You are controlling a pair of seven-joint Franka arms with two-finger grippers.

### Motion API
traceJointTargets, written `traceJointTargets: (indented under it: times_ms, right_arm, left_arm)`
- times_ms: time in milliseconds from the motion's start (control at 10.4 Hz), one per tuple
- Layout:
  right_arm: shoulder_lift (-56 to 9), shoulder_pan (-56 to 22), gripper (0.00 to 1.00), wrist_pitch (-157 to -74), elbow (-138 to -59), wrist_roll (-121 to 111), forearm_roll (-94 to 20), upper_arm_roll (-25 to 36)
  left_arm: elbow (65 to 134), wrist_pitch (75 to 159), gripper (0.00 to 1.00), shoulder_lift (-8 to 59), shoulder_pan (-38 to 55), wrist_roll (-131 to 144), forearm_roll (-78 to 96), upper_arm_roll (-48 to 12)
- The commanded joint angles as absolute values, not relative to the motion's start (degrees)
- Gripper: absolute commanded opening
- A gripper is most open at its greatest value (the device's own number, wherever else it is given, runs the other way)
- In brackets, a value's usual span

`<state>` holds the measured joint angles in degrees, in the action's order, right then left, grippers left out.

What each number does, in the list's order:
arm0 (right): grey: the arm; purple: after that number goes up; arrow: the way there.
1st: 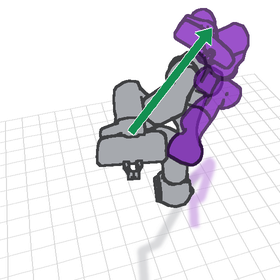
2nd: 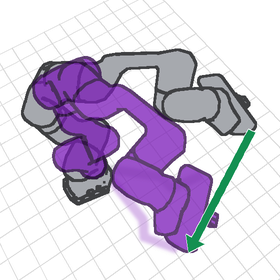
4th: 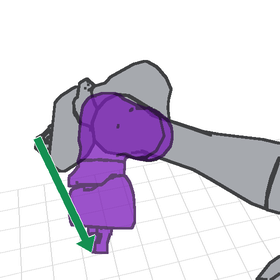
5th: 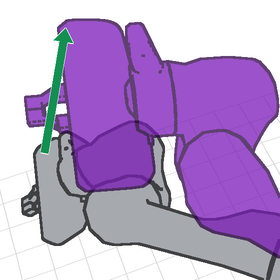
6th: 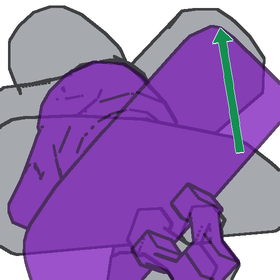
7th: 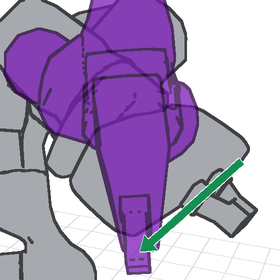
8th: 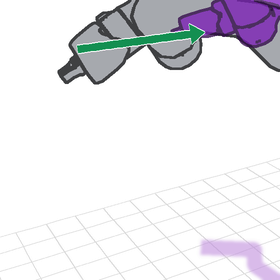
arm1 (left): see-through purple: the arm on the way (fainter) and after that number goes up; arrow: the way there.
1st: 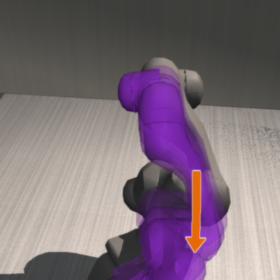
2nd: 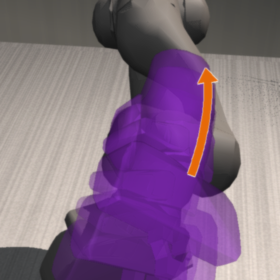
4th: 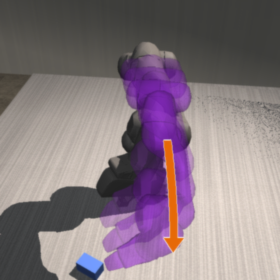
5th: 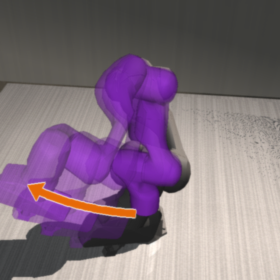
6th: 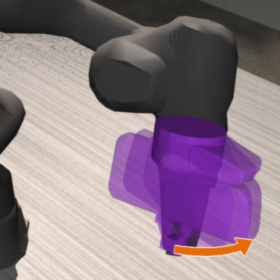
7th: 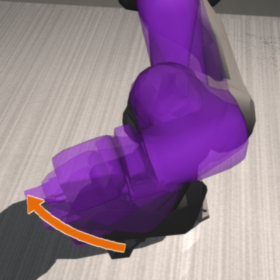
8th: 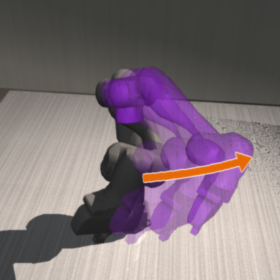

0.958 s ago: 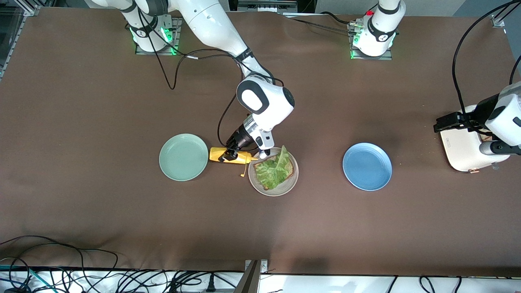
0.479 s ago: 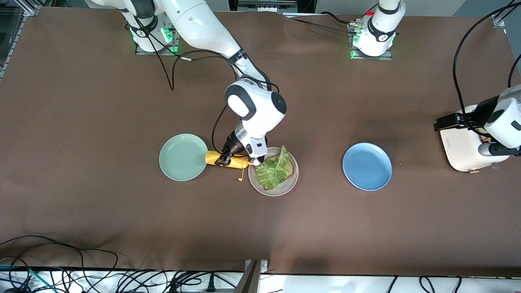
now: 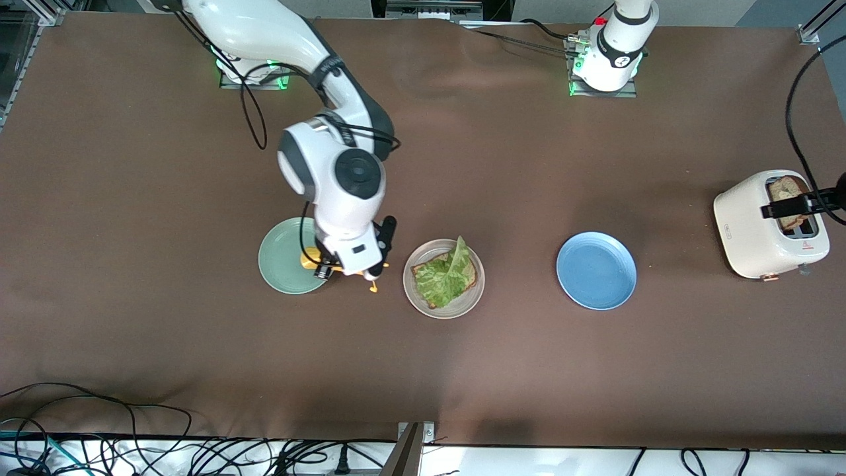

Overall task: Make sandwich on beige plate with both arms
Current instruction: 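Carry the bottle back with the right gripper while the left gripper reaches the toaster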

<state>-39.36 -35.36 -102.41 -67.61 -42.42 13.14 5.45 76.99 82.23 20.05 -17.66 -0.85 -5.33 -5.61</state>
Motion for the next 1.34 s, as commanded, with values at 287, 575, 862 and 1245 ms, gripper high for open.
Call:
traceJointTargets:
  times_ms: [287,575,862,1245]
  right_arm:
    - [-28.5,-20.9,0.00,-102.7,-81.4,-74.5,-2.7,5.4]
    - [-29.0,-11.5,0.00,-102.7,-84.0,-91.3,-13.1,5.4]
    - [-34.4,-2.7,0.00,-98.7,-84.1,-111.5,-25.7,5.4]
    - [-43.7,3.1,0.00,-92.5,-83.4,-128.5,-40.1,8.8]
  left_arm:
    - [76.5,83.7,1.00,26.7,-26.5,-5.6,-13.4,-6.3]
    - [77.7,83.8,1.00,28.7,-26.1,-5.7,-13.7,-6.4]
    - [78.5,83.7,1.00,29.9,-26.6,-5.2,-13.8,-6.3]
    - [80.1,81.2,1.00,31.2,-27.8,-5.6,-16.1,-6.2]
